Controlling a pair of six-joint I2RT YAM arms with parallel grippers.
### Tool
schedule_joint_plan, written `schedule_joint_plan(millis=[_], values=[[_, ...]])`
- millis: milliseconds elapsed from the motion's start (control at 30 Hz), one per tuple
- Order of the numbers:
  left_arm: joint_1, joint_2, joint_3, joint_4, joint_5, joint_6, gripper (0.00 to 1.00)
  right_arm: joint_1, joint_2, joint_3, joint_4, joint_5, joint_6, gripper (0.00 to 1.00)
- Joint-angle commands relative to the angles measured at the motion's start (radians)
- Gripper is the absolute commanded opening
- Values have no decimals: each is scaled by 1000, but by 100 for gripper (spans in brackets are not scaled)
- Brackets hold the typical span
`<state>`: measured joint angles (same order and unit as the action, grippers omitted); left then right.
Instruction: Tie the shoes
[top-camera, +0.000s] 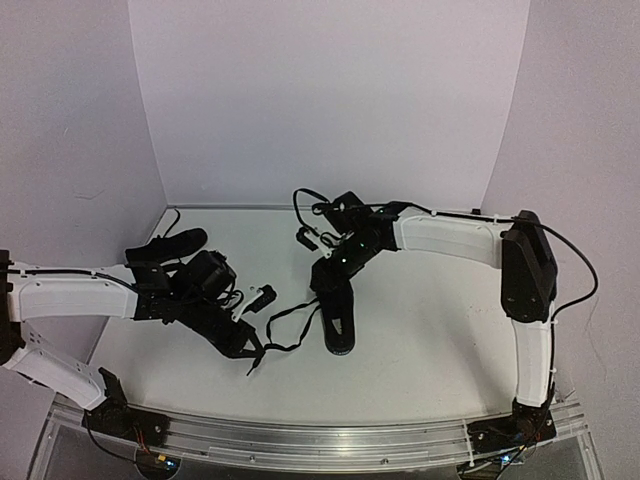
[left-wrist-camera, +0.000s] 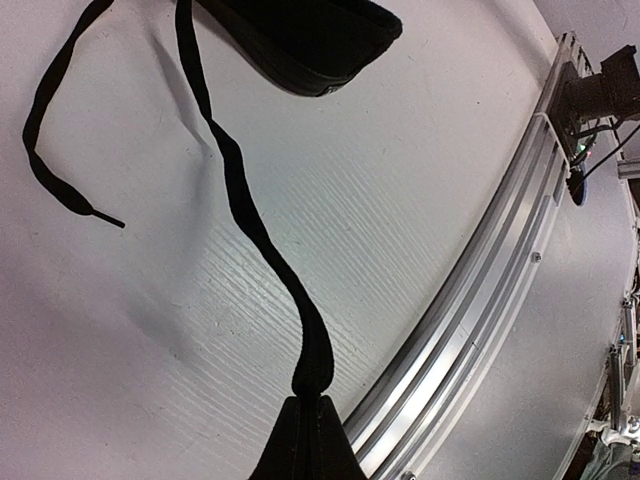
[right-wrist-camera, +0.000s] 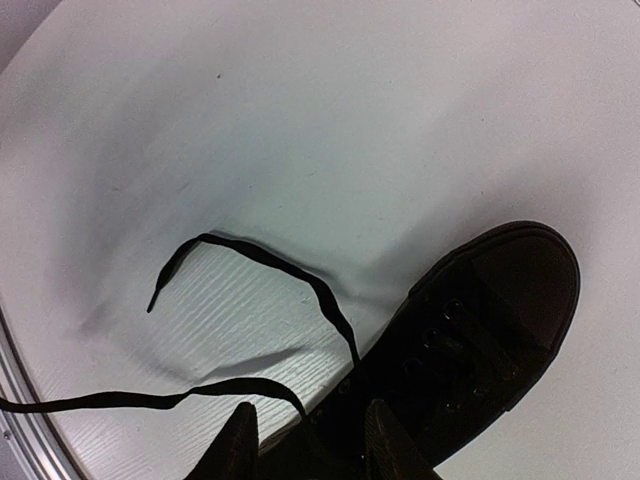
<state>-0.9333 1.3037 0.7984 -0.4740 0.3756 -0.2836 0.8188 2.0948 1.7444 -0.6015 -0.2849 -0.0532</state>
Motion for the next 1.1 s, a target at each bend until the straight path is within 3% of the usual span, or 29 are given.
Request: schedule_joint_plan(millis=[0,433,767,1067], values=[[-4,5,54,27,18,25,0,5,46,58,-48,41,-58,33],[-4,17,80,40,-1,40,0,28,122,92,-117,127,-99,30],[-2,3,103,33,-50,47,0,33,86,92,-126,171,-97,2],[78,13,120,111,-83,-4,0,32,-49,41,-82,168,-83,0]])
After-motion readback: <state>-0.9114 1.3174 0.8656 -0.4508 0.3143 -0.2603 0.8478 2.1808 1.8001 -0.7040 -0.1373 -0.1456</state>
